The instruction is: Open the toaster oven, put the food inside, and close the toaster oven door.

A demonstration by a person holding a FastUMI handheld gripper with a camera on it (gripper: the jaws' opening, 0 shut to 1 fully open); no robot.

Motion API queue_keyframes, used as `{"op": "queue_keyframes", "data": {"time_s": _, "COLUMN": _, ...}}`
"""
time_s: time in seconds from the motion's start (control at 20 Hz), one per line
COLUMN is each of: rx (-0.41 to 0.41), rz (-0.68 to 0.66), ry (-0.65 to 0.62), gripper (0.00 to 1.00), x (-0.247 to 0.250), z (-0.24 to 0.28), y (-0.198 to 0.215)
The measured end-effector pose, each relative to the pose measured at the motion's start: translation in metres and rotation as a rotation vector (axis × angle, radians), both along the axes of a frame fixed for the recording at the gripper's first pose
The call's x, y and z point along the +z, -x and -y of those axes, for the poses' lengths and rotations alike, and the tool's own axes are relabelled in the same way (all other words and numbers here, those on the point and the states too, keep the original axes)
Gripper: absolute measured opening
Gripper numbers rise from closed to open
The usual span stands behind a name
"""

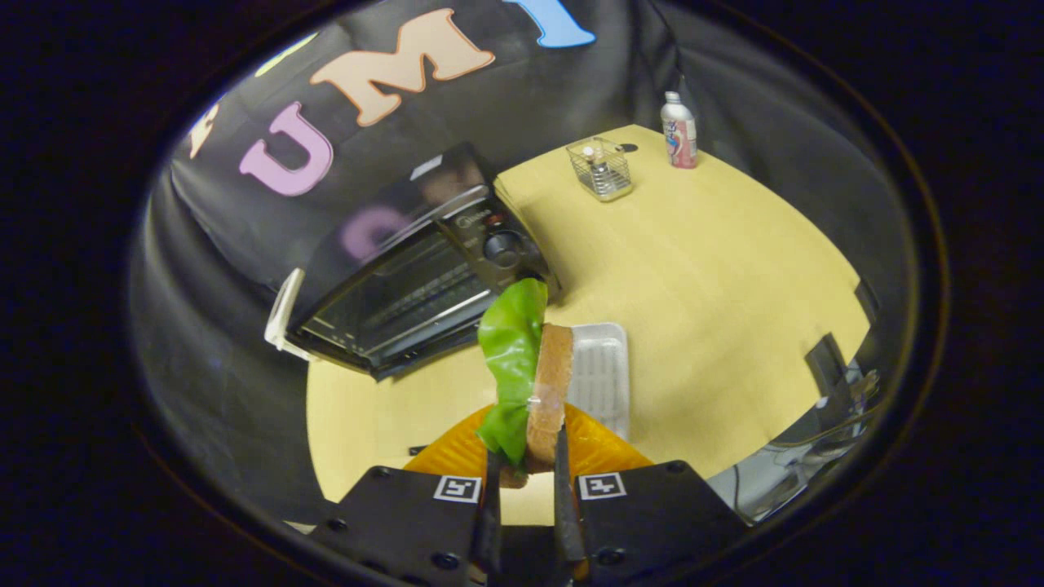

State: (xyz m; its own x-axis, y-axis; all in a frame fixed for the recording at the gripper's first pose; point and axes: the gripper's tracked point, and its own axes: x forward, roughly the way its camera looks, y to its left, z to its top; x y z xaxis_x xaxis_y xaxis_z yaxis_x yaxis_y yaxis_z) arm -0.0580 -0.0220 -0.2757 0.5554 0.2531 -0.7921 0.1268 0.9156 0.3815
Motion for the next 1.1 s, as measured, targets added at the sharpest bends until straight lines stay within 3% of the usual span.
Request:
{"op": "queue_keyframes", "data": {"time_s": 0.25, "rx": -0.093, "rz": 0.064, "ry": -0.256, "gripper": 0.29, "x": 0.011, "z": -0.069, "y": -0.018}}
{"op": "queue_keyframes", "data": {"time_s": 0.6, "rx": -0.122, "rz": 0.126, "ry": -0.484, "gripper": 0.29, "x": -0.007, "z": -0.144, "y": -0.046}}
{"op": "queue_keyframes", "data": {"time_s": 1.1, "rx": -0.156, "rz": 0.210, "ry": -0.520, "gripper": 0.29, "x": -0.040, "z": -0.174, "y": -0.121}}
